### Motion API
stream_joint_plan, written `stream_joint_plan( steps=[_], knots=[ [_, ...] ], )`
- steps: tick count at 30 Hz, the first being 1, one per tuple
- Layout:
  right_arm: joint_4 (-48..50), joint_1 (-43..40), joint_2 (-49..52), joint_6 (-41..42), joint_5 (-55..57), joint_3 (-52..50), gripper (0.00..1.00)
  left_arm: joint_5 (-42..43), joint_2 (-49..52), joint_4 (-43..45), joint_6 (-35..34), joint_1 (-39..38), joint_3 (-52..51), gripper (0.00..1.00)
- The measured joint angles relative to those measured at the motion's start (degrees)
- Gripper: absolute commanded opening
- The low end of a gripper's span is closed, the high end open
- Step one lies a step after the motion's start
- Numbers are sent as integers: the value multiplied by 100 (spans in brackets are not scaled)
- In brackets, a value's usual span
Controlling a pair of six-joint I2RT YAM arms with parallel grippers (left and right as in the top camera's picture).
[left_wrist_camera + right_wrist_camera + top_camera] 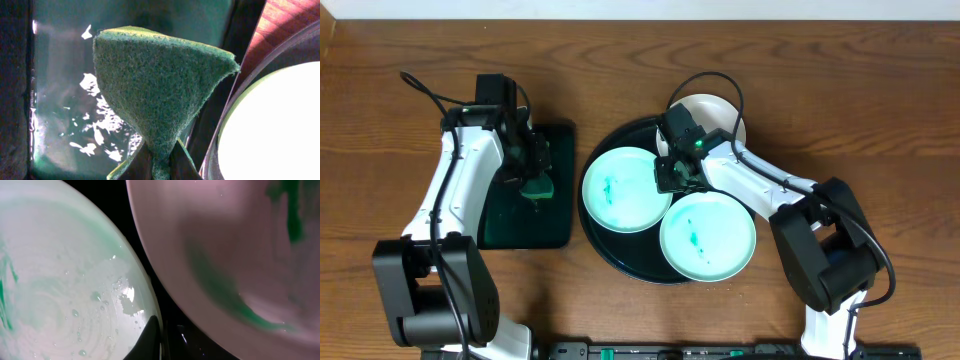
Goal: Clean dirty plates on tray and stack at the side
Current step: 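Grasp the green sponge with the left gripper and lift it, then scrub the left plate with the sponge while right gripper holds it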
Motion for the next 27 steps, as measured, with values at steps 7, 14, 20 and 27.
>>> stream_joint_plan(
  steps=[7,14,20,27],
  knots=[
    [0,0,0,0,-2,0,1,0,0,44,-11,-326,0,7],
    [0,0,0,0,-2,0,1,26,0,238,-660,-1211,0,7],
    [-2,0,0,0,-2,0,1,-149,144,387,-1399,-1921,0,7],
    [-2,0,0,0,-4,0,1,-470,1071,481,-1899,-2376,0,7]
  ],
)
